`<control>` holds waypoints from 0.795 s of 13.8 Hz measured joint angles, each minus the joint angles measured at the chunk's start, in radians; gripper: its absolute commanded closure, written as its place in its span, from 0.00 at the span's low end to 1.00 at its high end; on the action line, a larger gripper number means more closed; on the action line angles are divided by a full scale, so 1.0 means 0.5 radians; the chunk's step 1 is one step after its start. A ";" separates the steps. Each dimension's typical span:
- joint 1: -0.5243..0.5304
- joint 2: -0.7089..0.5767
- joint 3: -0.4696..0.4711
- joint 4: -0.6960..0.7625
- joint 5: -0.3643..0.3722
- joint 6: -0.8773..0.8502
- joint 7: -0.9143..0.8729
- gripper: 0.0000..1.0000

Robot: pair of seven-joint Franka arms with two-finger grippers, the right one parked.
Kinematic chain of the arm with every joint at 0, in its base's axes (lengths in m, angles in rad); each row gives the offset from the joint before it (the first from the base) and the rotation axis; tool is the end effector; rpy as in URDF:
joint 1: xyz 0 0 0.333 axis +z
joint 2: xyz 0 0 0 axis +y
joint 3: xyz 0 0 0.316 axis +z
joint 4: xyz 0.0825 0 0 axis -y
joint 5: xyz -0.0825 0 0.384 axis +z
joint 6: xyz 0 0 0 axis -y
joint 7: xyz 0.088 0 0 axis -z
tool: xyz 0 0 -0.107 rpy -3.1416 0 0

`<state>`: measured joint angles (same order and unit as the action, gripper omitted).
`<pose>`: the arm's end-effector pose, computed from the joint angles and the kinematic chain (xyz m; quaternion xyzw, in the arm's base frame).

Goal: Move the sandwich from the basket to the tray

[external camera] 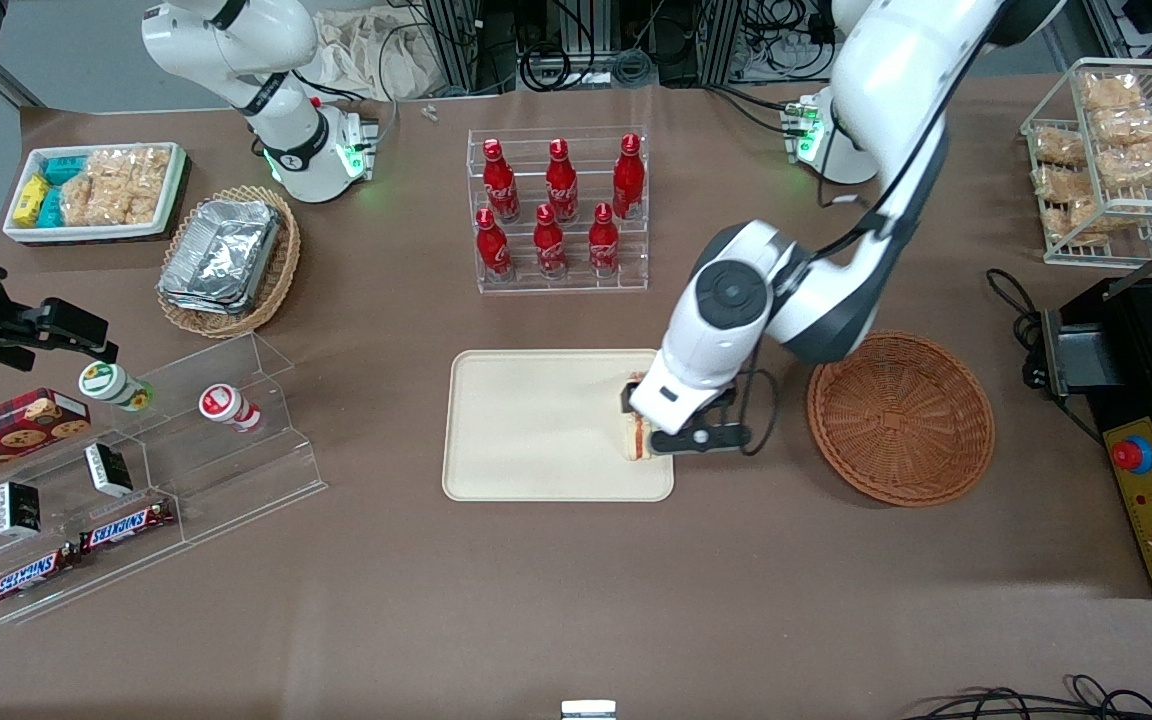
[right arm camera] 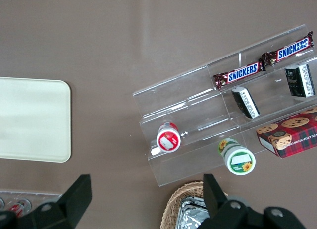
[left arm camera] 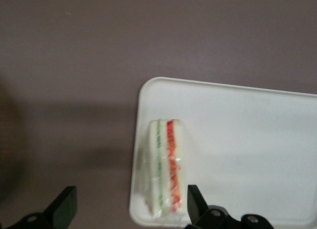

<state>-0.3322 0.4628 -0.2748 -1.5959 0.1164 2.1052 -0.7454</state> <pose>0.5795 -0.3658 0.3786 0.9978 0.0568 0.0196 0.0276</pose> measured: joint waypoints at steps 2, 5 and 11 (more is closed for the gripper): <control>0.102 -0.178 0.003 0.038 -0.074 -0.287 0.086 0.00; 0.358 -0.375 0.017 0.118 -0.268 -0.662 0.492 0.00; 0.587 -0.656 0.195 0.080 -0.286 -1.005 0.889 0.00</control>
<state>-0.0388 0.1347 -0.1771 -1.5560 -0.0264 1.6028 -0.3010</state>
